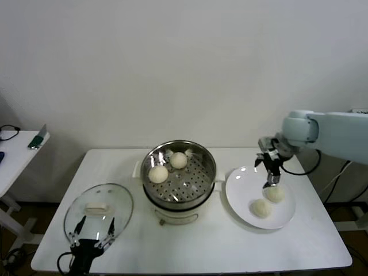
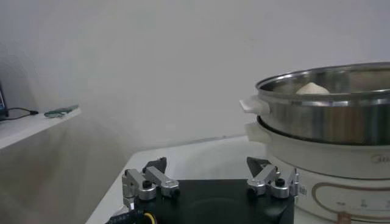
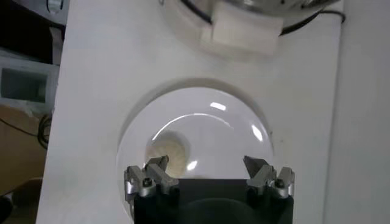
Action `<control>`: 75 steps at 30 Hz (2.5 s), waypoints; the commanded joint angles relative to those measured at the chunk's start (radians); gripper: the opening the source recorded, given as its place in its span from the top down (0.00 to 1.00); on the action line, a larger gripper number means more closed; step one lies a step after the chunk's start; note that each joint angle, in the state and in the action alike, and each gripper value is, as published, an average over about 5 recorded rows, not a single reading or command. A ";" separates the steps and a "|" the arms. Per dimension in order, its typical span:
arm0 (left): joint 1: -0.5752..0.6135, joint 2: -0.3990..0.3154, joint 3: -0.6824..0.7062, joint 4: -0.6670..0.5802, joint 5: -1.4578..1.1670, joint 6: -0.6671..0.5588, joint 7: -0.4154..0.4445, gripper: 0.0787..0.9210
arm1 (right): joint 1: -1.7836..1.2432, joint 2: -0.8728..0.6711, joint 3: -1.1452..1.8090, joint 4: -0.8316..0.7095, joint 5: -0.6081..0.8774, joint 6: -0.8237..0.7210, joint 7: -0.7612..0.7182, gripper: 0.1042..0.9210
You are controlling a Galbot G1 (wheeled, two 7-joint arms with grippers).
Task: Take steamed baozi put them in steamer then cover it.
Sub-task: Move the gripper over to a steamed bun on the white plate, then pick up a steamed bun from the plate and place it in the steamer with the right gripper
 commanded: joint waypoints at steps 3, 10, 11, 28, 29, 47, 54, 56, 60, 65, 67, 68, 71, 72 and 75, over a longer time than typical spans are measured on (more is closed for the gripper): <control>0.002 -0.015 -0.002 0.004 0.013 -0.003 -0.002 0.12 | -0.347 -0.104 0.192 -0.044 -0.154 -0.037 0.055 0.12; 0.000 -0.018 -0.004 0.024 0.019 -0.005 -0.003 0.12 | -0.430 -0.067 0.262 -0.124 -0.186 -0.037 0.056 0.12; -0.001 -0.018 -0.004 0.026 0.018 -0.005 -0.003 0.12 | -0.435 -0.064 0.265 -0.130 -0.188 -0.037 0.055 0.12; -0.011 -0.013 -0.010 0.034 0.021 0.001 -0.002 0.12 | -0.489 0.002 0.314 -0.180 -0.177 -0.042 0.055 0.13; -0.011 -0.012 -0.010 0.034 0.021 0.001 -0.002 0.12 | -0.487 0.003 0.313 -0.179 -0.177 -0.042 0.054 0.13; -0.010 -0.013 -0.007 0.032 0.026 0.005 -0.003 0.12 | -0.396 0.015 0.274 -0.194 -0.235 0.022 -0.042 0.29; -0.013 -0.017 -0.006 0.033 0.026 0.007 -0.005 0.12 | -0.338 0.044 0.241 -0.220 -0.233 0.081 -0.141 0.31; -0.012 -0.017 -0.007 0.034 0.026 0.006 -0.005 0.12 | -0.325 0.051 0.243 -0.225 -0.237 0.098 -0.157 0.32; -0.012 -0.016 -0.008 0.037 0.025 0.006 -0.005 0.12 | -0.235 0.078 0.233 -0.238 -0.262 0.190 -0.214 0.35; -0.015 -0.014 -0.008 0.041 0.026 0.006 -0.004 0.12 | -0.007 0.154 0.165 -0.218 -0.284 0.391 -0.285 0.36; -0.017 -0.014 -0.007 0.043 0.027 0.006 -0.004 0.12 | 0.072 0.195 0.173 -0.199 -0.272 0.453 -0.313 0.36; -0.017 -0.013 -0.007 0.046 0.027 0.005 -0.004 0.12 | 0.107 0.219 0.191 -0.188 -0.261 0.477 -0.328 0.36; -0.017 -0.012 -0.007 0.052 0.028 0.002 -0.004 0.12 | 0.185 0.294 0.260 -0.143 -0.236 0.526 -0.361 0.36; -0.017 -0.011 -0.007 0.054 0.028 0.002 -0.004 0.12 | 0.201 0.320 0.286 -0.123 -0.235 0.536 -0.367 0.36; -0.017 -0.010 -0.007 0.052 0.028 0.002 -0.004 0.12 | 0.219 0.403 0.344 -0.049 -0.238 0.552 -0.363 0.36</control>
